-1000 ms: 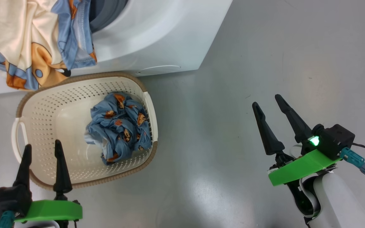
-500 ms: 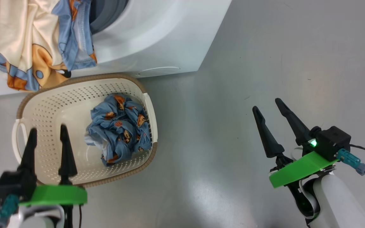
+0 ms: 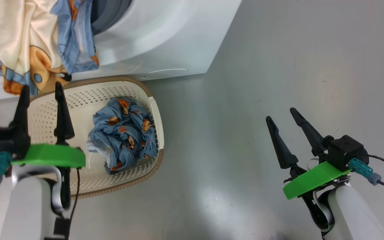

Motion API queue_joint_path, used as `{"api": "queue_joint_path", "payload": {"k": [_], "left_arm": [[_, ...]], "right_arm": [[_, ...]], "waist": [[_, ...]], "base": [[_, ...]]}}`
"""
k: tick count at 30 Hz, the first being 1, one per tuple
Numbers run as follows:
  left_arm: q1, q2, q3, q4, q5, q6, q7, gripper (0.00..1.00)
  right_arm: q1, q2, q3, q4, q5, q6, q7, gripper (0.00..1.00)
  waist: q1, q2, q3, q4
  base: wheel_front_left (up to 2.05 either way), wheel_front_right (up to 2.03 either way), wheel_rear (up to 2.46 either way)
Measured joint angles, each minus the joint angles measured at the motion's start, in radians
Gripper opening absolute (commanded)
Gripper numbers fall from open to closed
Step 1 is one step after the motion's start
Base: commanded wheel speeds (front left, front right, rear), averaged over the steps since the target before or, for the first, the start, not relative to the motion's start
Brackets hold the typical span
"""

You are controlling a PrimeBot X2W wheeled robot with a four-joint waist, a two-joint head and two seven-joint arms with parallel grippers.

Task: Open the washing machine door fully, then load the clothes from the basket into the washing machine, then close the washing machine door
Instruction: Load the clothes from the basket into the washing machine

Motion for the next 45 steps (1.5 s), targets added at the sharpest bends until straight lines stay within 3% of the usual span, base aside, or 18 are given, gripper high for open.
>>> {"api": "queue_joint_path", "payload": {"k": [22, 23, 25, 31, 37, 45], "left_arm": [[-0.275, 0.044, 0.028, 0.281, -0.041, -0.009, 0.039, 1.00], [-0.287, 0.044, 0.031, 0.293, -0.053, -0.018, 0.044, 0.55], [-0.307, 0.047, 0.027, 0.310, -0.062, -0.029, 0.047, 0.00], [-0.309, 0.044, 0.006, 0.322, -0.067, -0.053, 0.035, 0.00], [-0.307, 0.022, -0.033, 0.257, -0.081, -0.105, 0.017, 0.00], [-0.321, 0.024, -0.065, 0.202, -0.113, -0.123, 0.041, 0.00]], "right_arm": [[-0.002, 0.026, -0.002, 0.007, 0.014, 0.000, 0.000, 1.00], [-0.002, 0.027, -0.002, 0.009, 0.020, 0.000, 0.000, 1.00], [-0.002, 0.027, -0.001, 0.015, 0.022, 0.000, 0.000, 1.00], [-0.002, 0.030, 0.000, 0.026, 0.037, 0.000, 0.000, 1.00], [-0.002, 0.031, 0.004, 0.027, 0.038, 0.000, 0.000, 1.00], [-0.001, 0.032, 0.023, 0.032, 0.047, 0.000, 0.000, 1.00]], "waist": [[0.0001, 0.0000, 0.062, -0.047], [0.0000, 0.0000, 0.063, -0.048], [0.0000, 0.0000, 0.063, -0.050], [0.0000, 0.0000, 0.051, -0.044], [0.0000, 0.0001, 0.027, -0.029], [0.0000, 0.0000, 0.003, -0.020]], "base": [[0.00, 0.00, 0.00], [0.00, 0.00, 0.00], [0.00, 0.00, 0.00], [0.00, 0.00, 0.00], [0.00, 0.00, 0.00], [0.00, 0.00, 0.00]]}}
